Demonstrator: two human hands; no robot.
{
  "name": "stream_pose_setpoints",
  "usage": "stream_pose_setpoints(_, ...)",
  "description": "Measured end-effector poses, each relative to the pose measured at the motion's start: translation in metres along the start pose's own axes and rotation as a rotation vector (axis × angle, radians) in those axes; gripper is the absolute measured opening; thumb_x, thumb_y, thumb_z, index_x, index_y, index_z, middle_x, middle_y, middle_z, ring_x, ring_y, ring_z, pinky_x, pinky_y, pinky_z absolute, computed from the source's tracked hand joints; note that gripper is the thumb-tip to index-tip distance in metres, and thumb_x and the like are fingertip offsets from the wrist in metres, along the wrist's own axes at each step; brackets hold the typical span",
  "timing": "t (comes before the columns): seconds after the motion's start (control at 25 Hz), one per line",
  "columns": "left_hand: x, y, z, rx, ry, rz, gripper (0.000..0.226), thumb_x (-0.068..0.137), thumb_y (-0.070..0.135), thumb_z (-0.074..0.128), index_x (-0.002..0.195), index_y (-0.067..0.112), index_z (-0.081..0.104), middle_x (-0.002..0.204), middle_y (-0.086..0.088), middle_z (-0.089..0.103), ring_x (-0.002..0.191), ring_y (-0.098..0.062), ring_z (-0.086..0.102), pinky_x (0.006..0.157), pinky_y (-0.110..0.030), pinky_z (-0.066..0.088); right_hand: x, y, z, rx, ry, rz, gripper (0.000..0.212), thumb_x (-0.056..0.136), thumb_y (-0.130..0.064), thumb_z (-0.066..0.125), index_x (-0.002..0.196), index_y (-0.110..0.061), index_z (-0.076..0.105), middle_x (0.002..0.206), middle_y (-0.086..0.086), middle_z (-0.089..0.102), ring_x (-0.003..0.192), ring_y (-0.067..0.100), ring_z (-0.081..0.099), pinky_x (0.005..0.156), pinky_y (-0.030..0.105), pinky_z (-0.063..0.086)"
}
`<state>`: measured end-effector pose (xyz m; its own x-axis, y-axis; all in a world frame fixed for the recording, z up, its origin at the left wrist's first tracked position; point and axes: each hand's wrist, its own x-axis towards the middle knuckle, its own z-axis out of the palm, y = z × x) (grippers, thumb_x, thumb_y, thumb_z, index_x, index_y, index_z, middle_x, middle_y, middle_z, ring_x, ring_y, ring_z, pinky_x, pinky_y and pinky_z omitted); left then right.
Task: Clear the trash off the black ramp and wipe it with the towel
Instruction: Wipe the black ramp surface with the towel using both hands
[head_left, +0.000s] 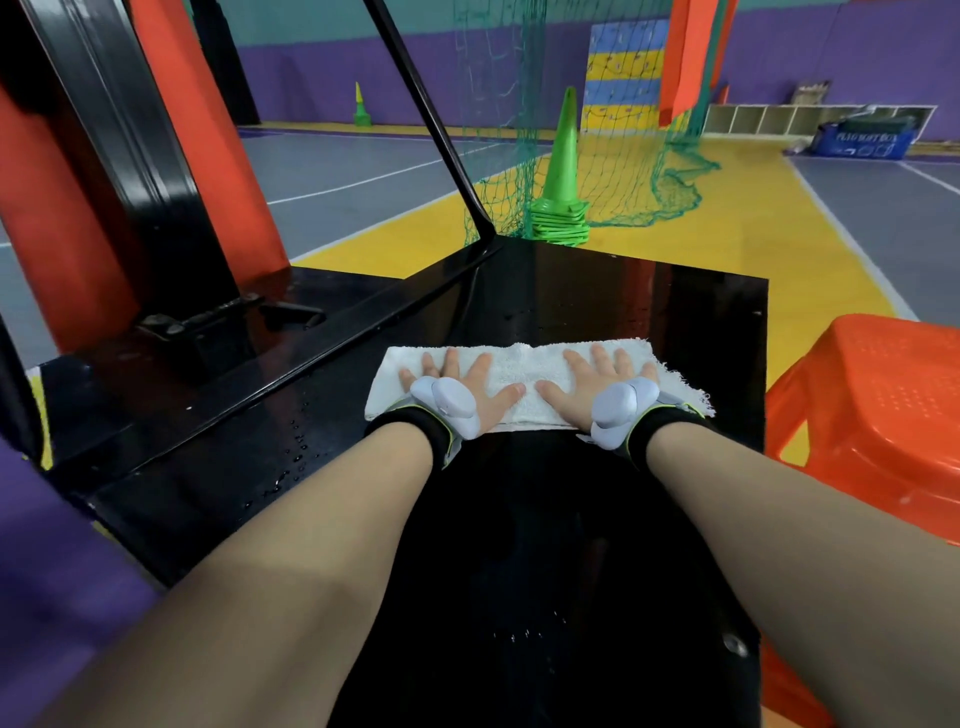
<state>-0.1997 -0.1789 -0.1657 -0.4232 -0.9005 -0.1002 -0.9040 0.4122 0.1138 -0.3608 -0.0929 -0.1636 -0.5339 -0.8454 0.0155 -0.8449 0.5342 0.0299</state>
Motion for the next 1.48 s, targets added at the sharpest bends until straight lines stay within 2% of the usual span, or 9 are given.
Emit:
stream_pose_setpoints(0.08, 0.023, 0.002, -0.001, -0.026, -0.009, -0.001, 0.116, 0.038, 0.092, -0.003, 0.145, 0.048, -0.002, 0.160, 0.001, -0.008, 0.143, -0.036, -0.011, 0.109, -0.061, -0.009, 0.018, 0.000, -0.003, 0.005, -0.007, -0.011, 0.082, 0.078, -0.079, 0.013, 0.149, -0.039, 0.012, 0.161, -0.002, 0.007, 0.147, 0.027, 0.003, 0.111, 0.056, 0.005)
stream_pose_setpoints(0.24, 0.069, 0.001, 0.001, 0.087, -0.034, 0.094, 0.118, 0.033, 0.091, -0.009, 0.144, 0.053, 0.001, 0.160, 0.004, -0.008, 0.143, -0.035, -0.014, 0.111, -0.059, -0.006, 0.051, -0.002, 0.001, 0.006, -0.042, -0.003, 0.082, 0.079, -0.079, 0.015, 0.149, -0.038, 0.010, 0.161, -0.002, 0.004, 0.147, 0.027, 0.000, 0.112, 0.055, 0.006)
stream_pose_setpoints(0.36, 0.084, -0.001, 0.001, 0.095, -0.035, 0.107, 0.120, 0.031, 0.094, -0.010, 0.143, 0.054, 0.003, 0.160, 0.005, -0.006, 0.143, -0.034, -0.013, 0.111, -0.058, -0.005, 0.064, -0.003, 0.001, 0.027, -0.083, 0.004, 0.082, 0.078, -0.080, 0.017, 0.149, -0.039, 0.011, 0.161, -0.002, 0.005, 0.147, 0.028, 0.000, 0.112, 0.056, 0.006)
stream_pose_setpoints(0.56, 0.079, -0.001, 0.003, -0.024, -0.010, 0.049, 0.117, 0.036, 0.096, -0.002, 0.144, 0.050, 0.001, 0.160, 0.007, -0.005, 0.145, -0.029, -0.012, 0.112, -0.056, -0.006, 0.065, 0.002, 0.004, -0.045, -0.105, -0.032, 0.074, 0.080, -0.078, 0.016, 0.146, -0.046, 0.010, 0.161, -0.004, 0.008, 0.146, 0.030, 0.001, 0.110, 0.058, 0.007)
stream_pose_setpoints(0.68, 0.078, -0.004, 0.006, 0.047, -0.019, 0.102, 0.124, 0.029, 0.097, -0.013, 0.143, 0.052, 0.004, 0.160, 0.006, -0.005, 0.144, -0.031, -0.011, 0.112, -0.057, -0.003, 0.063, 0.004, 0.006, -0.070, -0.100, -0.052, 0.069, 0.079, -0.077, 0.015, 0.143, -0.052, 0.010, 0.160, -0.005, 0.009, 0.146, 0.031, 0.002, 0.110, 0.058, 0.007)
stream_pose_setpoints(0.76, 0.077, -0.006, 0.007, 0.134, -0.049, 0.162, 0.133, 0.019, 0.096, -0.022, 0.143, 0.054, 0.007, 0.160, 0.005, -0.006, 0.144, -0.035, -0.011, 0.111, -0.059, -0.002, 0.059, 0.004, 0.006, -0.039, -0.106, -0.040, 0.073, 0.078, -0.078, 0.016, 0.145, -0.050, 0.009, 0.161, -0.004, 0.005, 0.147, 0.030, -0.002, 0.111, 0.058, 0.003)
stream_pose_setpoints(0.92, 0.060, -0.003, 0.006, -0.032, 0.011, 0.044, 0.118, 0.038, 0.098, -0.003, 0.145, 0.047, 0.004, 0.159, 0.002, 0.001, 0.144, -0.032, -0.004, 0.112, -0.055, -0.001, 0.045, 0.004, 0.004, 0.066, -0.135, -0.031, 0.077, 0.079, -0.077, 0.019, 0.148, -0.043, 0.010, 0.161, -0.002, 0.005, 0.147, 0.030, -0.002, 0.112, 0.058, 0.000)
stream_pose_setpoints(1.24, 0.019, -0.005, 0.001, -0.037, -0.017, 0.057, 0.114, 0.044, 0.094, 0.002, 0.147, 0.043, 0.003, 0.160, 0.005, -0.001, 0.145, -0.031, -0.004, 0.113, -0.055, 0.000, 0.004, 0.005, -0.007, 0.039, -0.098, -0.039, 0.077, 0.081, -0.076, 0.016, 0.149, -0.041, 0.008, 0.161, -0.002, 0.001, 0.147, 0.026, -0.002, 0.114, 0.054, 0.000)
stream_pose_setpoints(1.48, -0.022, -0.008, -0.005, 0.025, -0.040, 0.085, 0.089, 0.073, 0.085, 0.015, 0.148, 0.039, 0.001, 0.160, 0.004, -0.004, 0.145, -0.028, -0.006, 0.113, -0.055, -0.001, -0.036, 0.005, -0.009, 0.009, -0.096, -0.058, 0.074, 0.083, -0.073, 0.014, 0.149, -0.040, 0.005, 0.161, -0.001, -0.002, 0.147, 0.025, -0.004, 0.114, 0.053, -0.004)
